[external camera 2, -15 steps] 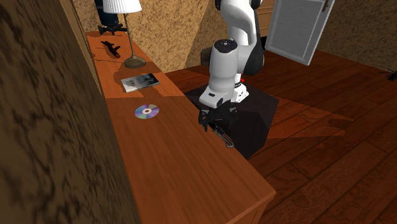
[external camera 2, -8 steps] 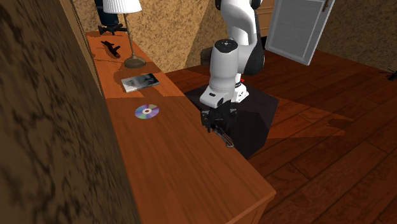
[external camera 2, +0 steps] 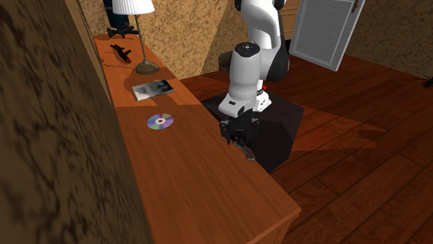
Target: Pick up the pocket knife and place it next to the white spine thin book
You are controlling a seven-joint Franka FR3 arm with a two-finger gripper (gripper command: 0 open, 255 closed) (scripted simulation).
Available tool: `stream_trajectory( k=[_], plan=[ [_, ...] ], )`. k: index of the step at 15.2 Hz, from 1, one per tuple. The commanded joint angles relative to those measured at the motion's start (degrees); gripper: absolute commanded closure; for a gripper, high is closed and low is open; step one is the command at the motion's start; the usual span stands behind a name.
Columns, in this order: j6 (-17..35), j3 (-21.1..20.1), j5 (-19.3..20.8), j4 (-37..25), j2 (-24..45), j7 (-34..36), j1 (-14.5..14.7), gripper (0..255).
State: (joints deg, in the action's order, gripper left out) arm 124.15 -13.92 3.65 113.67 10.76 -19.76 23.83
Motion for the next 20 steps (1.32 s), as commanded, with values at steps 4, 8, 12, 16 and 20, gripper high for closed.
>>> stream_trajectory(
  k=[4, 8, 12, 16, 20],
  plan=[
    [-2.5, 0.0, -0.4, -1.5, -1.1, -0.2, -0.2, 255],
    [-5.3, 0.0, -0.8, -3.1, -2.2, -0.5, -0.3, 255],
    [-8.1, -0.1, -1.1, -5.0, -3.3, -0.8, -0.4, 255],
    [-10.8, -0.1, -1.4, -7.0, -4.0, -1.0, -0.4, 255],
    [-9.9, 2.1, -2.4, -3.0, -7.2, -6.5, -3.4, 255]
  ],
)
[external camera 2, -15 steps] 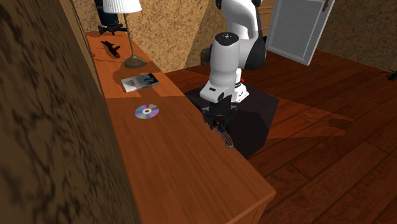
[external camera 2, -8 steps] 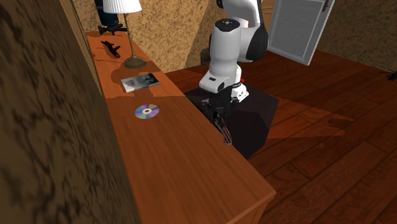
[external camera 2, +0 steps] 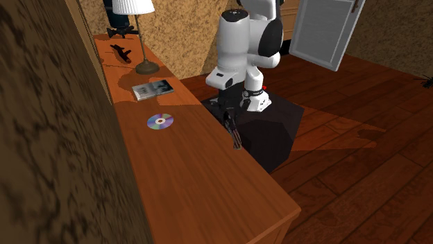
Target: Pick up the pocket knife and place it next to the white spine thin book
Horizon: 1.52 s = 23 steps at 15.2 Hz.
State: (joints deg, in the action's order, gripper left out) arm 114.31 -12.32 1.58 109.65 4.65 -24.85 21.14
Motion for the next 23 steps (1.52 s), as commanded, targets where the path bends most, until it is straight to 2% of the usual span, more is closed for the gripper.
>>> stream_trajectory(
  k=[1, 12, 23],
  plan=[
    [0.1, 1.1, -0.5, 1.8, -1.8, -2.8, -1.4, 255],
    [1.1, 8.5, -1.2, 6.3, -5.5, -18.1, -9.0, 255],
    [0.5, 16.0, -1.4, 2.9, -2.7, -33.1, -16.5, 255]
  ],
)
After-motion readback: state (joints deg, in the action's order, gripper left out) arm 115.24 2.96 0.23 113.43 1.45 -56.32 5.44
